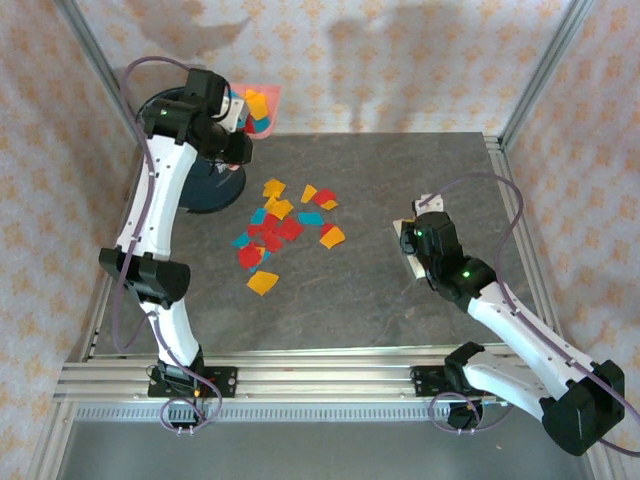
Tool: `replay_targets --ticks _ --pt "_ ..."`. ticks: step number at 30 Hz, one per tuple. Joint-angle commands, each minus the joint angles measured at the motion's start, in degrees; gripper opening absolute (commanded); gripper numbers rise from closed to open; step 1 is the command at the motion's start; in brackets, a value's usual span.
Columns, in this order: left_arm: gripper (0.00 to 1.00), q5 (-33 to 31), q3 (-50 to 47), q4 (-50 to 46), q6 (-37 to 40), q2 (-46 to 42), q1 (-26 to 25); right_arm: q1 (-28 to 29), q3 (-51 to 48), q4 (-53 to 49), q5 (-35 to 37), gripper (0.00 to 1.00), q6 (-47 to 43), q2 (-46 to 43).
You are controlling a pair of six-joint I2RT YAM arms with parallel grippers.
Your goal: Sweep away the paper scraps from the table
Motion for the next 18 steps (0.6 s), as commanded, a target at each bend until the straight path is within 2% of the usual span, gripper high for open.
replay_targets --ticks 1,13,18 --pt "0.00 4.24 1.50 -0.95 -1.55 0.29 2.36 -0.18 0.33 0.10 0.82 0.00 1.10 0.08" --pt "0.00 16.80 1.47 3.05 -5.49 1.55 9.62 -0.26 0.50 -0.50 0.59 0.00 1.51 0.96" --pt "0.00 21.47 -1.64 7.08 -8.37 1.07 12.12 -0.24 0.59 -0.64 0.59 0.00 1.72 1.22"
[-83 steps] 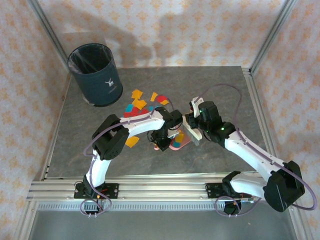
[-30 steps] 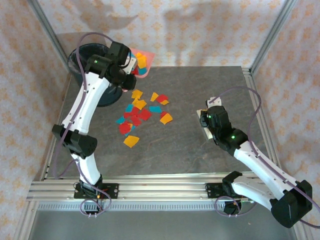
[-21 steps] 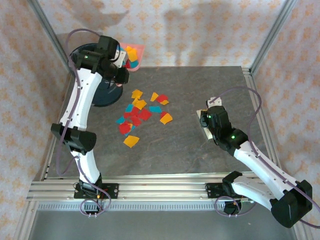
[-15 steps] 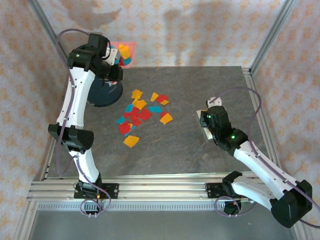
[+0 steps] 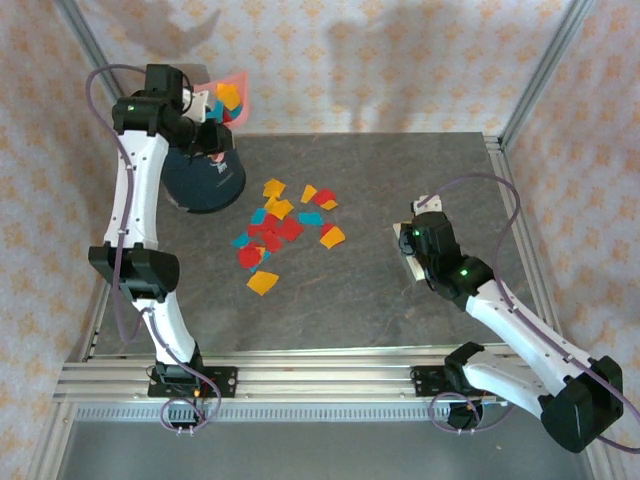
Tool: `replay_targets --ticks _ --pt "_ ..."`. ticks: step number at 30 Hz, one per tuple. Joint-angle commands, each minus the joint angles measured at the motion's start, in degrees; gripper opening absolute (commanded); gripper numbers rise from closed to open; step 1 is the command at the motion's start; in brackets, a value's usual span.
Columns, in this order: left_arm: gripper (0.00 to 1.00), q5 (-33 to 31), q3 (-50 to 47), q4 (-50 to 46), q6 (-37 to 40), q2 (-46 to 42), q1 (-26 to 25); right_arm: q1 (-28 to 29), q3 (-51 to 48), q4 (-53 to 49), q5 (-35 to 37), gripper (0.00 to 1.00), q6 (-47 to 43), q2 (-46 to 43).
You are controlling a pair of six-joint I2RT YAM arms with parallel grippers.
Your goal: Sweep away the paper scraps from the table
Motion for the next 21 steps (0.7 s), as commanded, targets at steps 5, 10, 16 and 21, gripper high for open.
replay_targets --ticks 5,10,16,21 --pt "0.00 9.28 -2.65 6.68 -4.93 0.09 3.22 -0.26 0.51 -0.23 0.69 0.00 1.13 0.04" --pt "0.00 13.82 -4.75 10.91 -8.52 -0.19 5.27 -0.22 0.16 -0.07 0.79 0.00 1.26 0.21" --pt "0.00 18.52 -7.94 16.94 -13.71 -0.68 7.71 -0.27 -0.03 -0.03 0.75 0.00 1.50 0.44" --pt "0.00 21.50 -11.64 22.66 -18.70 -1.38 9.55 -0.26 -0.28 0.21 0.83 0.00 1.48 0.65"
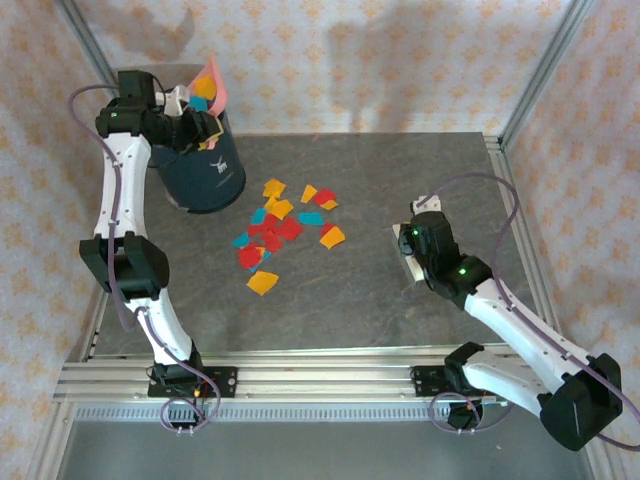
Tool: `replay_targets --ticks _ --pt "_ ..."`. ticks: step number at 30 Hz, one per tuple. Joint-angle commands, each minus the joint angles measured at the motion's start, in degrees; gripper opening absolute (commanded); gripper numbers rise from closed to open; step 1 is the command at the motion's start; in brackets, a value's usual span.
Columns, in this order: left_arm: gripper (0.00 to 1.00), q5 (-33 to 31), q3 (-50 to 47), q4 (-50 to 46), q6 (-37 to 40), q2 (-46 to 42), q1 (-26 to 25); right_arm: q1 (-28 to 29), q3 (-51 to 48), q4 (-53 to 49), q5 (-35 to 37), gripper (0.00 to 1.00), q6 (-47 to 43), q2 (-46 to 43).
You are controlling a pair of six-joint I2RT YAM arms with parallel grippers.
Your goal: Sweep away the paper scraps from the table
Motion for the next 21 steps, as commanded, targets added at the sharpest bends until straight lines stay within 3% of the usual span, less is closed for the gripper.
replay_targets --ticks 1,12,21 --pt "0.00 4.16 -1.71 6.34 -4.59 -1.66 1.07 -0.23 -0.37 0.32 0.84 0.00 0.92 0.11" --pt "0.00 9.90 -8.52 18.96 -15.48 -2.75 3.10 -0.27 -0.73 0.97 0.40 0.00 1.33 1.12" --pt "0.00 14.41 -19.25 42.83 -34.34 -5.57 4.09 -0.27 -1.18 1.06 0.47 0.00 1.48 1.23"
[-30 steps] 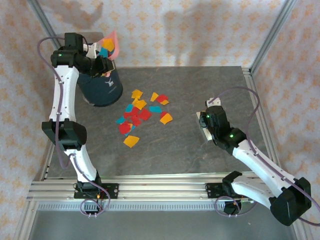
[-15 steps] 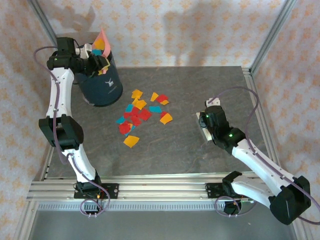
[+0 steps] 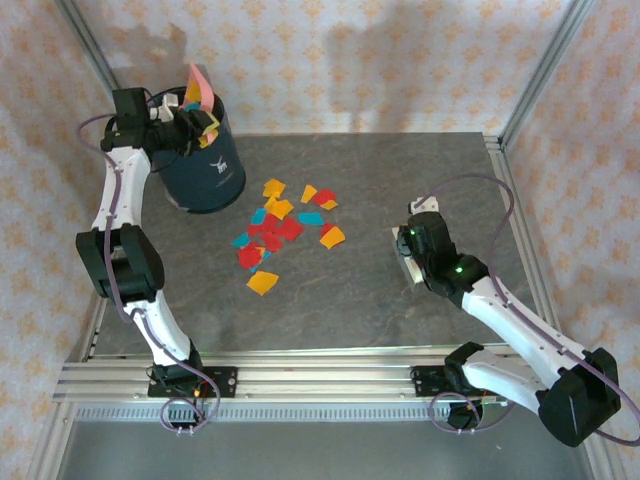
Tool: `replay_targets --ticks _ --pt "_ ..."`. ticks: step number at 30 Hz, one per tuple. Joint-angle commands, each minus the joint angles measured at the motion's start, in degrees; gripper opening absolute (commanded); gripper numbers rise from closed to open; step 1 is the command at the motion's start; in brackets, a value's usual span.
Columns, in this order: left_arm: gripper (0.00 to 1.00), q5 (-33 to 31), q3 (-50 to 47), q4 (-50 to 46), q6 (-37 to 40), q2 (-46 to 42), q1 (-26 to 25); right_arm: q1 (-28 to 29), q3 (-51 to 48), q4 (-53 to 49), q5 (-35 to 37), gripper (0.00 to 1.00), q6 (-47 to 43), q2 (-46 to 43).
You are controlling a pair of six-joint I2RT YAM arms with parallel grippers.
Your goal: Sweep away the paper scraps from the table
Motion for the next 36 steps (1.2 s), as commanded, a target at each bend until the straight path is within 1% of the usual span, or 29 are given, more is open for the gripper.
replay_targets --ticks 1,7,9,20,24,28,36 --pt "0.00 3.99 -2.80 15.98 -10.94 -3.93 0.67 -0.22 -0.73 1.05 0.49 0.00 1.00 -0.21" --pt "0.00 5.48 -8.41 32.53 -24.12 -4.78 0.81 -0.27 -0.82 1.57 0.33 0.00 1.10 0.31" --pt "0.00 5.72 -9.82 36.67 -27.60 -4.94 0.84 -0.27 -0.82 1.66 0.24 0.00 1.14 0.56" --pt "0.00 4.49 -16.86 46.29 -35.67 -7.57 0.77 -0.31 -0.99 1.86 0.07 0.00 1.38 1.03" --pt "0.00 4.10 -19.38 51.80 -40.36 -8.34 0.76 -0.27 -1.17 2.01 0.07 0.00 1.46 1.10" --pt "0.00 3.84 -22.22 59.35 -46.20 -8.76 0.68 -0.31 -1.26 2.01 -0.06 0.00 1.58 1.19" --pt "0.00 2.55 -26.33 71.25 -56.88 -8.13 0.71 -0.35 -1.43 2.01 -0.19 0.00 1.67 1.19"
